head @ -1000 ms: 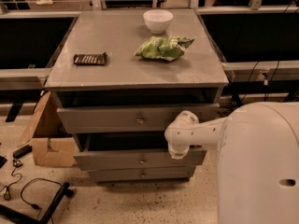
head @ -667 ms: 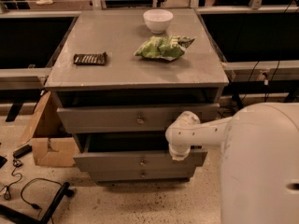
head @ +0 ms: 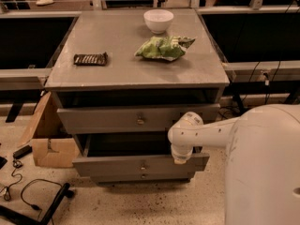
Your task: Open middle drawer
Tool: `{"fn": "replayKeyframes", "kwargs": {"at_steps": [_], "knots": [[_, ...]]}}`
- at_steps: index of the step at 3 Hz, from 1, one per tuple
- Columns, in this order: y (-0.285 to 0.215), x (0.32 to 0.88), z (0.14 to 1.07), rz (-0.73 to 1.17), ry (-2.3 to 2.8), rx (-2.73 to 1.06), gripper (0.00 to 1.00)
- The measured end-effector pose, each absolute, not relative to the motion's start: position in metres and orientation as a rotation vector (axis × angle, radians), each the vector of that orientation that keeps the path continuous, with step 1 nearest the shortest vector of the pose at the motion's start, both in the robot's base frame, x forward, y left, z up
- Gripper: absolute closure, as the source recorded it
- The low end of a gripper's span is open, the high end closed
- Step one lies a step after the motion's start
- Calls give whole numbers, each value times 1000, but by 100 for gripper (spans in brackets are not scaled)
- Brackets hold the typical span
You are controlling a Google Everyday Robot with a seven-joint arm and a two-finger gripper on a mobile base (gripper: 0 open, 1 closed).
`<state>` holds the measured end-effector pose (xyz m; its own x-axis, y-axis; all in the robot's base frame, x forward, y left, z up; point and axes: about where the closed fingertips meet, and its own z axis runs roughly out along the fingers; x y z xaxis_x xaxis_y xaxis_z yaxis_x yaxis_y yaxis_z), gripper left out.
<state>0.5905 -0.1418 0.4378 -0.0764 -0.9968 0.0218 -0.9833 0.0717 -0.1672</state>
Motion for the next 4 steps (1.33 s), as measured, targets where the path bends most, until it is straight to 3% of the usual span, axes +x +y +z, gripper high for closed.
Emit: {"fn": "replayKeyframes", "kwargs": {"at_steps": [4], "knots": [[-163,532,442,-92,2329,-2079,100]]}}
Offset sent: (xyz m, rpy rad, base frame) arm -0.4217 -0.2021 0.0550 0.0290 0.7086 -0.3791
